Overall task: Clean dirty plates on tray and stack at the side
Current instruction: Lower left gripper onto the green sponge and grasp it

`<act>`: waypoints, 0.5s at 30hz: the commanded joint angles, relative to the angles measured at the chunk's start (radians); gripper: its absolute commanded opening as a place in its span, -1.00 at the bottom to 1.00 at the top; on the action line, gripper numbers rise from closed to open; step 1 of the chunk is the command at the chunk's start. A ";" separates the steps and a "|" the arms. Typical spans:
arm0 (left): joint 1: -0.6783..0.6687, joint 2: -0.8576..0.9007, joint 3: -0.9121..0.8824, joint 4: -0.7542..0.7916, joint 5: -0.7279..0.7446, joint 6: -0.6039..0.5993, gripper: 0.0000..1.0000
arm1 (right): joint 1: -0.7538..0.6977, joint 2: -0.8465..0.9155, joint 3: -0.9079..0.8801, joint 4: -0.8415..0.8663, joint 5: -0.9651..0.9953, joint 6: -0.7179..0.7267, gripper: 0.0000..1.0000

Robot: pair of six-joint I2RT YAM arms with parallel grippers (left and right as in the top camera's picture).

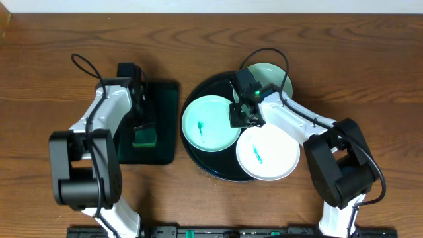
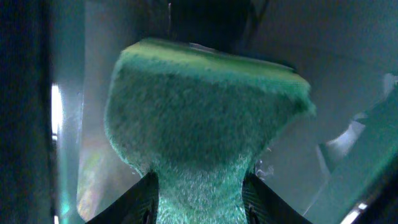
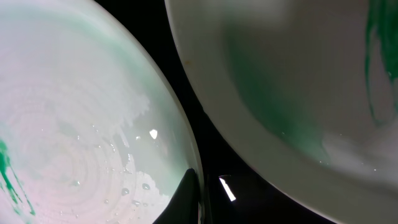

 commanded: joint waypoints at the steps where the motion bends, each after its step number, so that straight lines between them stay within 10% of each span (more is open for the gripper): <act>1: 0.007 0.051 0.002 0.006 -0.011 0.008 -0.14 | 0.011 0.019 0.014 0.010 -0.008 -0.001 -0.97; 6: 0.007 0.063 0.003 0.009 -0.035 0.009 -0.84 | 0.011 0.019 0.014 0.011 -0.008 -0.001 -0.98; 15: 0.007 -0.055 0.063 -0.074 -0.035 0.010 -0.85 | 0.011 0.019 0.014 0.021 -0.008 -0.001 -0.98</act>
